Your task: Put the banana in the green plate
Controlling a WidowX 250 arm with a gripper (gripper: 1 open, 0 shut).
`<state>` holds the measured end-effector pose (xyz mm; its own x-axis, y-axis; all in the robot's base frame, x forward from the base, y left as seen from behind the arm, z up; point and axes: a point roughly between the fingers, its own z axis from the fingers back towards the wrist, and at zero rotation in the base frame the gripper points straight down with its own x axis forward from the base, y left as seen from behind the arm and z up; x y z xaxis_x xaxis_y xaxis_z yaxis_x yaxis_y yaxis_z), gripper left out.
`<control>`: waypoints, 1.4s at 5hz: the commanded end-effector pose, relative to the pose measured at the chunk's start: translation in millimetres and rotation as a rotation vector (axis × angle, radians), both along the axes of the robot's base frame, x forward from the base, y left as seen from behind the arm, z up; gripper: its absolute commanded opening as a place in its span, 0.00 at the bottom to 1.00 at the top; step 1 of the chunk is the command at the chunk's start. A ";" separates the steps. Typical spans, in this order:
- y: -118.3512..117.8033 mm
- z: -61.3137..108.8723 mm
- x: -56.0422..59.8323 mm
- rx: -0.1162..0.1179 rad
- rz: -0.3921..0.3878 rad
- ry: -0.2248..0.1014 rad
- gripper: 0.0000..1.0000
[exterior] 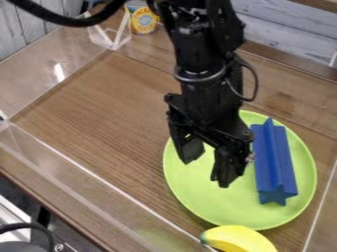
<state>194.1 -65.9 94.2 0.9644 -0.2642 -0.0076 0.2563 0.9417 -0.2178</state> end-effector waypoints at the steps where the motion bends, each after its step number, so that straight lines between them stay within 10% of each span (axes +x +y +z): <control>1: -5.7 0.1 0.2 -0.010 -0.103 -0.015 1.00; 4: -18.9 -19.0 -11.3 -0.007 -0.469 -0.016 1.00; 7: -32.7 -61.2 -15.0 0.003 -0.621 -0.023 1.00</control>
